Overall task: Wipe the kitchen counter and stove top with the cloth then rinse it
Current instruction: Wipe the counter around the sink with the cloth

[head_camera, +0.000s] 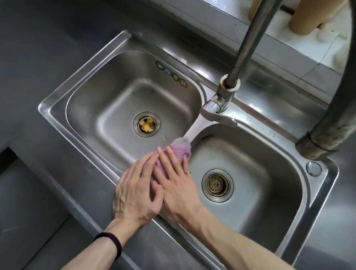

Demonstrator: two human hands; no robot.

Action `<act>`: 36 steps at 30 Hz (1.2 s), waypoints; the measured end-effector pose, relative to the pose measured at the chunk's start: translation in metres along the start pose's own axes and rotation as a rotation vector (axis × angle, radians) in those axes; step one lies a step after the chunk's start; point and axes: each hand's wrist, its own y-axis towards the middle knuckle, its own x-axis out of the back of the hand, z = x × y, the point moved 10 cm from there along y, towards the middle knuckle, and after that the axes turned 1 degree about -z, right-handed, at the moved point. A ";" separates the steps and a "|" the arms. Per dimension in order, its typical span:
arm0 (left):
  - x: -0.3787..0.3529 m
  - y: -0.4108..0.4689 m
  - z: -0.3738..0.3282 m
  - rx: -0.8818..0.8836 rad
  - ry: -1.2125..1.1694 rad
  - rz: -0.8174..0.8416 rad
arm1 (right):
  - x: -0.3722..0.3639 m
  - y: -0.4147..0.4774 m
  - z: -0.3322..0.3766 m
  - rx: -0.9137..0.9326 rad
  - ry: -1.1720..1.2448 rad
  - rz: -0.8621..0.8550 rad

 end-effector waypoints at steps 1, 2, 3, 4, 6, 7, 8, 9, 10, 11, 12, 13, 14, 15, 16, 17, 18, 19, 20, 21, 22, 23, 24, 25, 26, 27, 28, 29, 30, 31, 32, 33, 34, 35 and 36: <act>0.000 0.000 -0.001 -0.002 -0.001 0.008 | -0.001 -0.002 0.001 0.021 -0.003 0.007; -0.001 0.000 -0.001 -0.002 0.001 0.018 | 0.001 -0.003 0.000 0.040 -0.015 -0.002; -0.001 0.000 -0.001 -0.002 0.005 0.026 | 0.007 -0.001 -0.004 0.051 -0.026 -0.026; -0.001 0.001 -0.001 -0.003 0.011 0.034 | 0.014 0.001 -0.010 0.050 -0.031 -0.049; -0.003 0.001 -0.003 -0.005 0.025 0.051 | 0.023 0.010 -0.026 0.017 -0.010 -0.053; -0.003 0.000 -0.003 0.000 0.028 0.059 | 0.027 0.015 -0.034 -0.010 0.007 -0.050; -0.003 0.000 -0.003 0.006 0.029 0.065 | 0.031 0.020 -0.040 -0.039 0.022 -0.053; -0.003 0.000 -0.002 0.010 0.029 0.067 | 0.033 0.023 -0.043 -0.060 0.033 -0.057; -0.003 0.001 -0.002 0.015 0.030 0.068 | 0.035 0.025 -0.044 -0.072 0.047 -0.059; -0.003 0.001 -0.001 0.021 0.033 0.070 | 0.035 0.025 -0.044 -0.075 0.067 -0.060; -0.004 0.001 -0.001 0.026 0.036 0.073 | 0.035 0.025 -0.042 -0.077 0.091 -0.061; -0.004 0.001 -0.002 0.028 0.038 0.076 | 0.035 0.025 -0.041 -0.079 0.113 -0.064; -0.004 0.001 -0.002 0.029 0.040 0.080 | 0.035 0.025 -0.041 -0.085 0.131 -0.068; -0.004 0.001 -0.003 0.029 0.040 0.084 | 0.035 0.025 -0.042 -0.094 0.144 -0.070; -0.004 0.001 -0.003 0.030 0.038 0.087 | 0.035 0.025 -0.042 -0.101 0.150 -0.072; -0.004 0.001 -0.003 0.031 0.035 0.089 | 0.034 0.025 -0.042 -0.107 0.148 -0.074; -0.005 0.001 -0.003 0.031 0.033 0.092 | 0.033 0.024 -0.040 -0.116 0.144 -0.078; -0.005 0.001 -0.003 0.031 0.031 0.096 | 0.030 0.023 -0.039 -0.131 0.146 -0.084; -0.005 0.001 -0.004 0.030 0.026 0.096 | 0.027 0.022 -0.036 -0.153 0.160 -0.092; -0.005 0.001 -0.004 0.028 0.019 0.094 | 0.023 0.020 -0.033 -0.180 0.186 -0.098; -0.005 0.000 -0.004 0.023 0.007 0.086 | 0.018 0.017 -0.030 -0.210 0.219 -0.100; -0.004 0.000 -0.004 0.015 -0.011 0.072 | 0.015 0.014 -0.026 -0.235 0.252 -0.106; -0.002 0.000 -0.002 0.012 -0.035 0.049 | 0.012 0.011 -0.021 -0.245 0.276 -0.113; 0.000 0.001 0.001 0.024 -0.068 0.020 | 0.009 0.007 -0.014 -0.243 0.286 -0.115; 0.002 0.001 0.004 0.046 -0.104 -0.011 | 0.004 0.001 -0.007 -0.237 0.287 -0.105; 0.004 0.002 0.007 0.064 -0.137 -0.039 | -0.002 -0.006 0.001 -0.238 0.298 -0.087; 0.006 0.003 0.007 0.070 -0.161 -0.059 | -0.008 -0.014 0.008 -0.256 0.327 -0.057; 0.007 0.003 0.005 0.058 -0.172 -0.068 | -0.013 -0.022 0.012 -0.300 0.383 -0.020; 0.008 0.004 0.001 0.035 -0.171 -0.064 | -0.015 -0.032 0.013 -0.367 0.459 0.009; 0.008 0.005 -0.001 0.016 -0.161 -0.047 | -0.016 -0.042 0.014 -0.429 0.525 0.029; 0.006 0.006 -0.003 0.005 -0.145 -0.021 | -0.015 -0.050 0.016 -0.473 0.559 0.041; 0.003 0.006 -0.003 -0.003 -0.123 0.011 | -0.014 -0.057 0.016 -0.507 0.564 0.050; 0.000 0.005 -0.004 -0.008 -0.103 0.043 | -0.012 -0.063 0.015 -0.533 0.551 0.054; -0.002 0.004 -0.004 -0.013 -0.086 0.071 | -0.010 -0.068 0.014 -0.548 0.536 0.046; -0.004 0.003 -0.004 -0.020 -0.073 0.094 | -0.008 -0.073 0.013 -0.556 0.530 0.039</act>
